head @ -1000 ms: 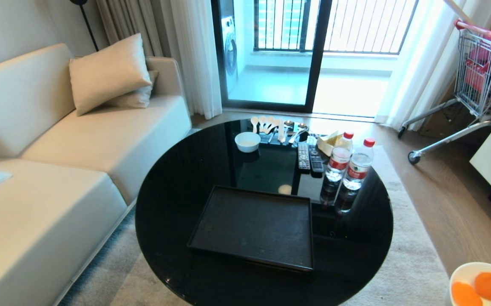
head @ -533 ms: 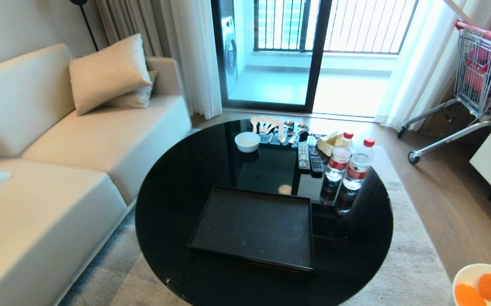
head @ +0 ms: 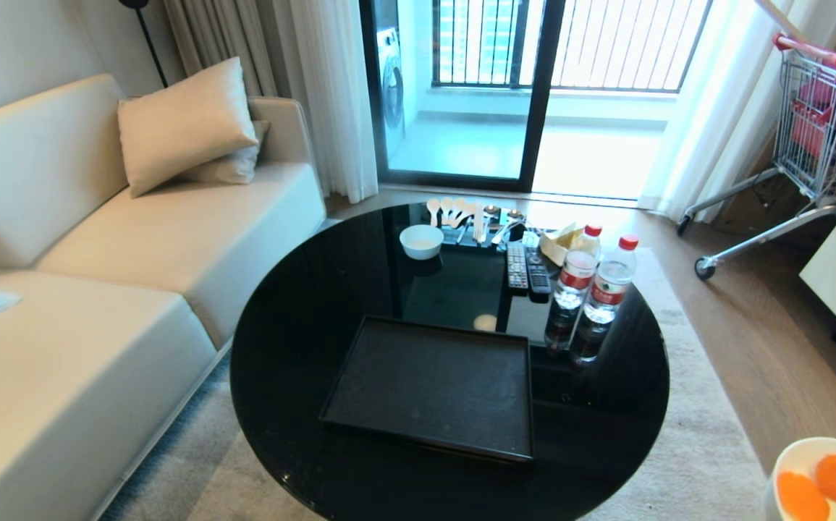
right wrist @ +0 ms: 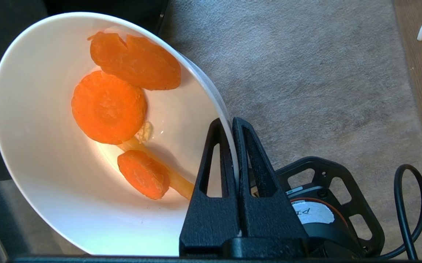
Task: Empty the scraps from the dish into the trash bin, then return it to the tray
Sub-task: Move the bowl over the trash can
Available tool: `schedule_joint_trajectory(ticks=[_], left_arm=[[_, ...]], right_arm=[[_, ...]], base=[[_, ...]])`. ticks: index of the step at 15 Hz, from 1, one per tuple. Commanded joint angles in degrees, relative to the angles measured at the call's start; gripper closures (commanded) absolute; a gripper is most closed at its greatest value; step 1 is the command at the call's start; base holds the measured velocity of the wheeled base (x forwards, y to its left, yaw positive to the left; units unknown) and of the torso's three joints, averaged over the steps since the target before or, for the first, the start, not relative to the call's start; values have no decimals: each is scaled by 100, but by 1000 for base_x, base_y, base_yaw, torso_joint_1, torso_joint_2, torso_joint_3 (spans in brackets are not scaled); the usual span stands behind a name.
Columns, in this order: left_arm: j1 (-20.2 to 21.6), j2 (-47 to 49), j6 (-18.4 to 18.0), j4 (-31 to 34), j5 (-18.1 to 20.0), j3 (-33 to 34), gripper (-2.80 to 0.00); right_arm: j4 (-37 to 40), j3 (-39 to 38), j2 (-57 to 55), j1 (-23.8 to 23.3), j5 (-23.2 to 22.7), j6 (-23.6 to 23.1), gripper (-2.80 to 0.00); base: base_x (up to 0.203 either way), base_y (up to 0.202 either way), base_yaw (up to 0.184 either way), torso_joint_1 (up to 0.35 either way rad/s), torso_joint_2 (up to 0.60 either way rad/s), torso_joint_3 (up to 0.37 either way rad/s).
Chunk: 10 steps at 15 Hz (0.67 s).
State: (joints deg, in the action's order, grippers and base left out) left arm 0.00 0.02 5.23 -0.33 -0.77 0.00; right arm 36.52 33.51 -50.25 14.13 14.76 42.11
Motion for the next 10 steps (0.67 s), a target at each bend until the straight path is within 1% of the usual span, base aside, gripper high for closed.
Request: schedule_joint_trajectory(ticks=[1,7,10], left_arm=[[0,-2,4,-2,-2,0,0],[0,-2,4,-2,-2,0,0],[0,-2,4,-2,-2,0,0]], right_arm=[[22,13,-15,2,9,25,0],[48,-29,33,8,9,25,0],[39,-29,77,90,0,34,0]], base=[[0,0,0,0,0,0],[0,0,0,0,0,0],[0,0,0,0,0,0]])
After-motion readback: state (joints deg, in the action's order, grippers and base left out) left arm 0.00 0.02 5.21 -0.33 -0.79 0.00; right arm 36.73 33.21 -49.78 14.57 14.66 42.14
